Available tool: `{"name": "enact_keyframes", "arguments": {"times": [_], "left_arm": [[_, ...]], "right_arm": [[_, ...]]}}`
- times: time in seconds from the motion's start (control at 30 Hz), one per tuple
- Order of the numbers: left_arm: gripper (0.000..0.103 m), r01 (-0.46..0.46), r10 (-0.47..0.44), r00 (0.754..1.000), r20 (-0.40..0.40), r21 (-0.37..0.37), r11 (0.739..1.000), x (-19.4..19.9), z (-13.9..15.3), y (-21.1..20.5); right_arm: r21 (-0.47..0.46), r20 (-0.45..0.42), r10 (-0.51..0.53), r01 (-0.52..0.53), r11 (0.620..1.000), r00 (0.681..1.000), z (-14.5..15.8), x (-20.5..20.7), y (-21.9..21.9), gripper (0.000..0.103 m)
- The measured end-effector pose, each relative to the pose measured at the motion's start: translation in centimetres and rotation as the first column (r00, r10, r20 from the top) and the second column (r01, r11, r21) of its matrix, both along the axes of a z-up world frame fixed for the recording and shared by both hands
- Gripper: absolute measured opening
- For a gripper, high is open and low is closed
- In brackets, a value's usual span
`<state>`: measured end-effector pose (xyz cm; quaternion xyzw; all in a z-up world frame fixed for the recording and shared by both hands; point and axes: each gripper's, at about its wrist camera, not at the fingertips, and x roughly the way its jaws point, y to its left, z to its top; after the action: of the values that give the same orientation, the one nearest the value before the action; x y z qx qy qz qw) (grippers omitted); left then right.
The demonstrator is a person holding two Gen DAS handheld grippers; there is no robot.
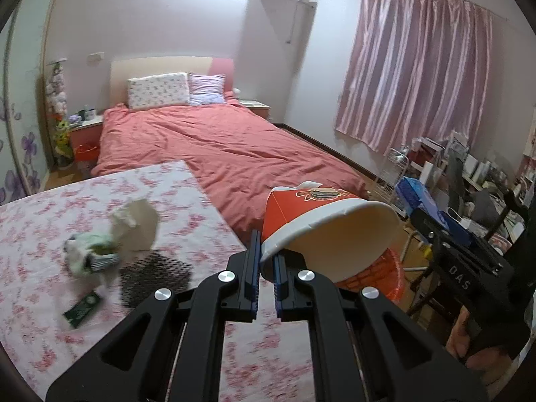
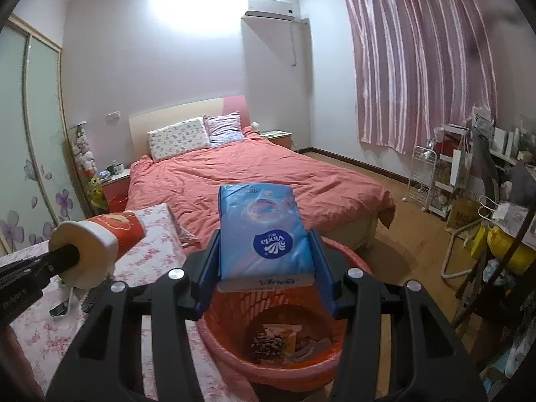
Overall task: Collect trash
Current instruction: 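Carry the paper cup and tissue pack over the orange basket and open both tools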
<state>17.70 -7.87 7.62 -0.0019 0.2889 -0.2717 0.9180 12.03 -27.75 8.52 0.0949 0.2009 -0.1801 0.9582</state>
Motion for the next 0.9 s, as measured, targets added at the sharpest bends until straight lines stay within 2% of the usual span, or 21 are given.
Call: {"name": "enact_keyframes", "arguments": {"times": [0.9], "left_arm": [[0.006,0.130,-0.126,0.989,-0.083,0.044,0.991,1.5,-3.3,-8.0]], "right_arm": [[0.083,0.005,-0.034,0.033,0.996,0.999,-2.8,1.3,-4.6,0.050]]}}
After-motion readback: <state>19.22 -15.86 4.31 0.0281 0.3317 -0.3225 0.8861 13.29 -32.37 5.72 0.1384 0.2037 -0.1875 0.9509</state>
